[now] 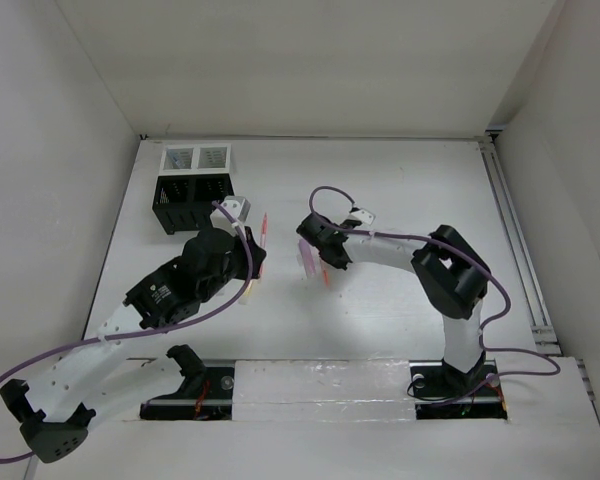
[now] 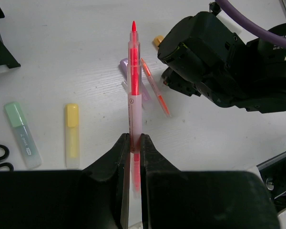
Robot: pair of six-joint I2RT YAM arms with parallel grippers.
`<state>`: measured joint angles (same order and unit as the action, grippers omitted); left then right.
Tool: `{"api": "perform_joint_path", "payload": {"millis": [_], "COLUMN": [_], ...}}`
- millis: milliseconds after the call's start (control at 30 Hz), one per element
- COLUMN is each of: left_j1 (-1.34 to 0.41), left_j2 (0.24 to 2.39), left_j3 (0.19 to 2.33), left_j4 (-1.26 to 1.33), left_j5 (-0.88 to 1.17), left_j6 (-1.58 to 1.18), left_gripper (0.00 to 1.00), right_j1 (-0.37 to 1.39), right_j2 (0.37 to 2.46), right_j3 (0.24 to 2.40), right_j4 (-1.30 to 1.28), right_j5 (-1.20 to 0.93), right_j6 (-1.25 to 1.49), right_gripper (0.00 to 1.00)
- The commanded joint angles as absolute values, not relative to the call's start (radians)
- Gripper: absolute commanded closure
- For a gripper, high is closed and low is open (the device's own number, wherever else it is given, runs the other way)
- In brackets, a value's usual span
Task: Sort the stationery into containers
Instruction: Pick up the pen cap from the center of the board, then close the pen cap on the pen.
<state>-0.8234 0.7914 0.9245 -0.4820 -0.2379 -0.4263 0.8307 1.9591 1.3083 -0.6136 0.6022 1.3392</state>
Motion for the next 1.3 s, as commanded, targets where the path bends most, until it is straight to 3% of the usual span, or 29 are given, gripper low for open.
{"api": "perform_joint_path", "payload": {"millis": [0, 333, 467, 700, 933, 1267], "left_j1": [-0.827, -0.827, -0.827, -0.827, -0.827, -0.827], "left_j2": [0.776, 0.776, 0.785, 0.763, 0.715, 0.658], "left_j3": [0.922, 0.913, 0.913, 0.913, 0.884, 0.865], "left_j4": [-0.456, -0.437, -0.426, -0.377, -0.333, -0.268], "left_j5": [-0.256, -0.216, -0.167, 0.02, 0.163, 0.37], "left_j6": [-0.42, -0.411, -0.39, -0.342, -0.371, -0.301], "left_gripper": [1.0, 1.0, 1.0, 1.0, 1.0, 1.0], "right_j1": [0.844, 0.876, 0.876, 0.855, 0.864, 0.92], "right_j2": [1.955, 1.64, 1.501, 1.248, 1.053, 1.104], "right_j3": [1.307, 1.226, 1.128, 0.962, 0.901, 0.769], "right_j4": [-0.601, -0.485, -0.289, 0.156, 0.319, 0.788], "right_j5": [0.554, 0.689, 0.698, 0.525, 0.364, 0.204], "right_j6": [1.329, 1.151, 0.918, 0.54, 0.514, 0.549], "right_gripper": [1.0, 1.0, 1.0, 1.0, 1.0, 1.0]}}
